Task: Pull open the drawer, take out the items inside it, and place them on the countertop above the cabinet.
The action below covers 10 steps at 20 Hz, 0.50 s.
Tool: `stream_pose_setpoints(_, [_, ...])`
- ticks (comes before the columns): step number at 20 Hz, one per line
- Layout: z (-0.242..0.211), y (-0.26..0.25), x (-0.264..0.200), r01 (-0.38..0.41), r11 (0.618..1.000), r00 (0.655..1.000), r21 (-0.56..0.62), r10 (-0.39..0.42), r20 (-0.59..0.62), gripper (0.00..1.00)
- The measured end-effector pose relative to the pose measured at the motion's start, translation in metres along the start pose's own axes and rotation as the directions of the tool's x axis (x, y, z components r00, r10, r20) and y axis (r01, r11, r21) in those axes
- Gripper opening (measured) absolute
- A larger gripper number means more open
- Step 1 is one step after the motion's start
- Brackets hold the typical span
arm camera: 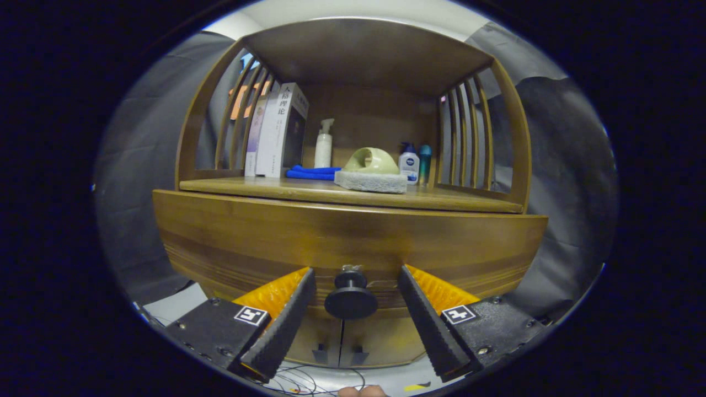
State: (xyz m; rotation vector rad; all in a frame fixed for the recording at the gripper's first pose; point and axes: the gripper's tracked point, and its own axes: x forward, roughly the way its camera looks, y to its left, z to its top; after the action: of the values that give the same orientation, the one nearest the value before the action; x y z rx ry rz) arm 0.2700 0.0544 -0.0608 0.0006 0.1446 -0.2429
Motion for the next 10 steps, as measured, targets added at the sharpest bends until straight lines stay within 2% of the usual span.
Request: stream_pose_setpoints(10, [0.004,0.0,0.019,-0.002,1.0,1.0,-0.002,0.002,-0.004,1.0])
